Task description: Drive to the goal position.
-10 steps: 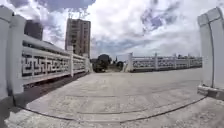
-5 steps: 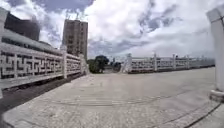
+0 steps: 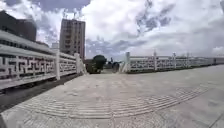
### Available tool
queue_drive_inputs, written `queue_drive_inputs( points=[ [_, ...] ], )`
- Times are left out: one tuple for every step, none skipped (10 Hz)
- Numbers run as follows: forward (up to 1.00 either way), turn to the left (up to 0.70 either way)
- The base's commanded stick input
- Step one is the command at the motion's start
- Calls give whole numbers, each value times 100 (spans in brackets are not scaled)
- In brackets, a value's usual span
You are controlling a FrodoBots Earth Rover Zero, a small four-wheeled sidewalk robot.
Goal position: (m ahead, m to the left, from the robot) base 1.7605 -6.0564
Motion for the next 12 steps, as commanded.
queue_drive_inputs(
  points=[
    [70, -14],
    [70, -14],
    [70, -14],
    [70, -14],
    [70, -14],
    [70, -14],
    [70, -14],
    [70, -14],
    [70, -14],
    [70, -14],
    [70, -14],
    [70, -14]
  ],
)
